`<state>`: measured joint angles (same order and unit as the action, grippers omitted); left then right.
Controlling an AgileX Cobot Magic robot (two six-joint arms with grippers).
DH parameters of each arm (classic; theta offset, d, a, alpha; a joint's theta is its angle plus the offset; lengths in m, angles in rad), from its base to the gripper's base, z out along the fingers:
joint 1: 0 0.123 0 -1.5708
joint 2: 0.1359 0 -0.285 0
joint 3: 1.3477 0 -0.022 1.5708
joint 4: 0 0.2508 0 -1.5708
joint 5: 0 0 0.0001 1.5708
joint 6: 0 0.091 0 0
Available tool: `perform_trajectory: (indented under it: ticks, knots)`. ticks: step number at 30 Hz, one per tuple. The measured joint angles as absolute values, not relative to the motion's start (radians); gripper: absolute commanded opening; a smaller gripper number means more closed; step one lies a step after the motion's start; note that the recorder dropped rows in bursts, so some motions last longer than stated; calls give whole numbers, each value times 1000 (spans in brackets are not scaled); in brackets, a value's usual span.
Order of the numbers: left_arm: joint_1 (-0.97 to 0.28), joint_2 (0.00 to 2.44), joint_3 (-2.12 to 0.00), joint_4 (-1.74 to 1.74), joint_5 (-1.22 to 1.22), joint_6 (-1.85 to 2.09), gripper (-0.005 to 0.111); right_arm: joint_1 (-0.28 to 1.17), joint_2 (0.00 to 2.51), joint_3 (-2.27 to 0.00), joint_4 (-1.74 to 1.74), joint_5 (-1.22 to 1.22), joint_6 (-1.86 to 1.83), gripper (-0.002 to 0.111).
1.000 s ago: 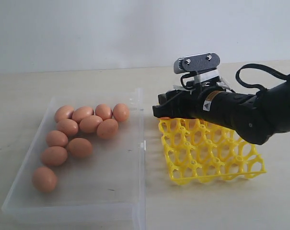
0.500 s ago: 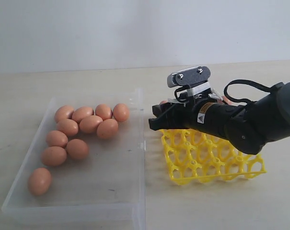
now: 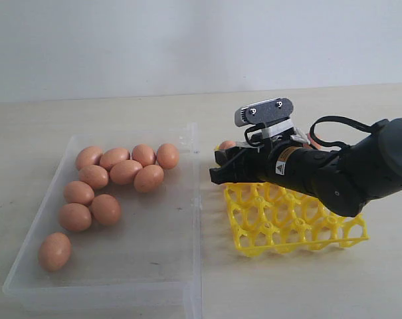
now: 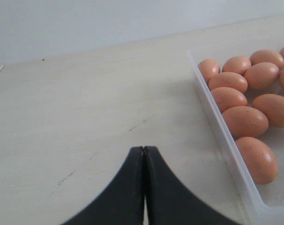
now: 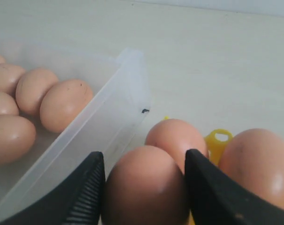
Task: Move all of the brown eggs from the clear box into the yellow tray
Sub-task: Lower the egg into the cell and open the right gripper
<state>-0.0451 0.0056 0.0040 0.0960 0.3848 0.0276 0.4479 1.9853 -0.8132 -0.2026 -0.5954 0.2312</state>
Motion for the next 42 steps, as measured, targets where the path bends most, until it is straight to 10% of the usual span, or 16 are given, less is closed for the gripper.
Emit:
perform_trajectory:
  ticks: [22, 32, 42]
  knots:
    - [-45, 6, 4, 96, 385, 28, 0, 428, 1993, -815, -243, -597, 290, 1]
    - [-45, 6, 4, 96, 385, 28, 0, 428, 1993, -815, -264, -597, 334, 58]
    - [-45, 6, 4, 96, 385, 28, 0, 428, 1989, -815, -264, -587, 344, 60]
